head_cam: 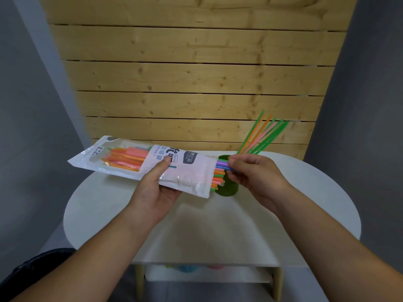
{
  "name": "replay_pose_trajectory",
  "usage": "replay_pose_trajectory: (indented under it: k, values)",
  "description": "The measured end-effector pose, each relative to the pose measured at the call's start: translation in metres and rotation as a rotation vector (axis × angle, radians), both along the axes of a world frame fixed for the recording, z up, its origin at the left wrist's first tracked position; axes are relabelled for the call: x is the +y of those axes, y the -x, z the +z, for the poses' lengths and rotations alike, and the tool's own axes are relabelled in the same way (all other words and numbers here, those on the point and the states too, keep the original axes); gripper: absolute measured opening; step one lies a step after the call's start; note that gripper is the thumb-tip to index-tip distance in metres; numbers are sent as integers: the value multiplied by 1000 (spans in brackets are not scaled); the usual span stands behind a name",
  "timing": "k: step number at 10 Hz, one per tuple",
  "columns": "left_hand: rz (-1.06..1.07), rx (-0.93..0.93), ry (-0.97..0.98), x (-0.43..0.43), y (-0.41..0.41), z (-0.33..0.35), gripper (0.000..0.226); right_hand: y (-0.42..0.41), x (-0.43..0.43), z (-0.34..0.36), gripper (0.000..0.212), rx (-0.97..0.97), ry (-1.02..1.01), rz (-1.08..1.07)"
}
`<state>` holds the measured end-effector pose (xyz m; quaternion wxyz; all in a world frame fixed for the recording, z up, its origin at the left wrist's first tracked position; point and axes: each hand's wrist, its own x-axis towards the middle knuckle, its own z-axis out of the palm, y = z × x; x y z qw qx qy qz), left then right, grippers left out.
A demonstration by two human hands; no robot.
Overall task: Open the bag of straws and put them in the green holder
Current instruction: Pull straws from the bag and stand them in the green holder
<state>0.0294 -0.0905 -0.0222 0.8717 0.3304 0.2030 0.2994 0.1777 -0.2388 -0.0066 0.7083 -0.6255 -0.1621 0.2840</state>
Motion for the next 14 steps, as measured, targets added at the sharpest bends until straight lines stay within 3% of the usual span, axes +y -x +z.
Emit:
replay_pose_trajectory:
  k: [1,2,4,6,7,8,9,10,12,14]
  values:
    - [7,0,15,2,1,1,18,-3,-4,2,5,8,5,-31]
    - [8,-3,23,2,1,1,18,0,-7,3,14,-51,34,0]
    - [6,5,30,1,1,1,17,4,-4,1,13,-228,115,64]
    - [11,-2,35,3,2,1,16,-1,-2,-1,12,-142,40,13]
    - [16,-7,38,4,1,2,17,0,-2,0,26,40,-77,-73]
    - [40,-25,54,6,2,3,25,9,-5,-4,40,148,-147,-16]
    - [55,-48,79,8,3,4,30,22,0,-16,48,43,-39,150]
    - [35,-44,79,6,4,3,24,27,13,-21,43,24,23,133]
    - [13,-32,81,-1,1,1,24,33,29,-13,22,194,-235,24]
    - [38,-33,132,5,1,0,26,31,29,-5,15,316,-350,-125]
